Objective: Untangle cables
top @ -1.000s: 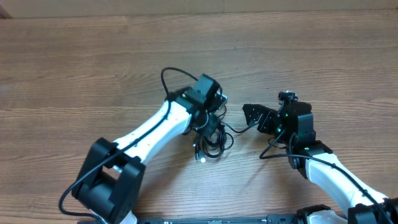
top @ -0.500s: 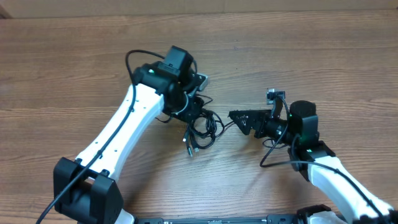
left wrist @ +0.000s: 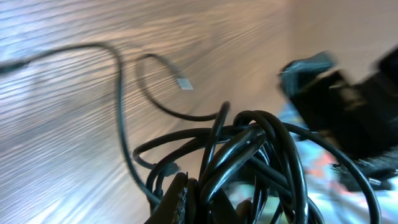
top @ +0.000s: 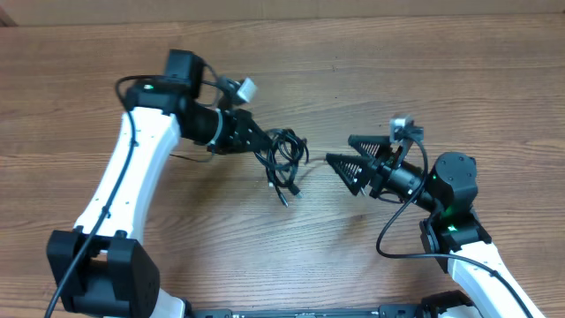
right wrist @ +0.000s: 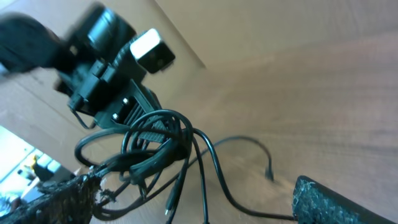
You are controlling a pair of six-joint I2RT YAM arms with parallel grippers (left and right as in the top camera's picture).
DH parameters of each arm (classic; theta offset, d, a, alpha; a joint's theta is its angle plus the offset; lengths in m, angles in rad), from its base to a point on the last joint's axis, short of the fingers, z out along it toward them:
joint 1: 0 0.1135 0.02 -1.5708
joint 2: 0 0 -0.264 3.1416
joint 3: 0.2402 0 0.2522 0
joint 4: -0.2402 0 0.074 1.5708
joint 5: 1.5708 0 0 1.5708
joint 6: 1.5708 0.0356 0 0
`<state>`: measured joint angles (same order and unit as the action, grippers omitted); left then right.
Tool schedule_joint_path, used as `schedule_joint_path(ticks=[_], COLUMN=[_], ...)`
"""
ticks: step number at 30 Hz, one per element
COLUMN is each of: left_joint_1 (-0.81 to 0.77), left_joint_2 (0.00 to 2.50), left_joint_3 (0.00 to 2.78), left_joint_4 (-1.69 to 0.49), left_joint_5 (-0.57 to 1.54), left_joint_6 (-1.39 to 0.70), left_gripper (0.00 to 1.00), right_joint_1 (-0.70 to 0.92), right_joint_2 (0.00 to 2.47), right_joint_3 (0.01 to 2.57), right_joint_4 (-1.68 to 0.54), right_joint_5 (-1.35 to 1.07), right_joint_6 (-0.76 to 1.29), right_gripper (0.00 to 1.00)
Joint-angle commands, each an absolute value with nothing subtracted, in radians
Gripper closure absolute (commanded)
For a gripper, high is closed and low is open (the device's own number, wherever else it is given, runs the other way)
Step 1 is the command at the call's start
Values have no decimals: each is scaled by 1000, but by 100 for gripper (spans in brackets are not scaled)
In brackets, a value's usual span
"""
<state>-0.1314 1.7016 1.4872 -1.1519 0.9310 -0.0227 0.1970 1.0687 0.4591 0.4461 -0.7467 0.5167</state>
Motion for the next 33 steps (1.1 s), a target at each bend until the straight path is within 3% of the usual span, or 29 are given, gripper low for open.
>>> schedule_joint_path(ticks=[1,6,12,22,33], left_joint_1=[-78,-55,-81,-162,-211], left_joint_2=[1660,1660,1660,1660,1660], left_joint_3=[1520,1520,1520,1520,1520], left_joint_4=[-1146,-1108,-992,-814,-785], left_joint_5=[1196,1226,1228,1187,1168], left_joint_6=[-20,37,205,255,255], left_gripper=[96,96,96,96,95], right_joint_1=[195,195,205,339,365], right_joint_2=[1056,1056,1056,1057,1057], right_joint_3=[480,480,480,480,480], right_joint_4=[527,690,675,580,524], right_joint_5=[-696,-677,-664,-586,-539], right_joint_6=[689,868,1051,1037,991], right_gripper=[1,1,1,1,2])
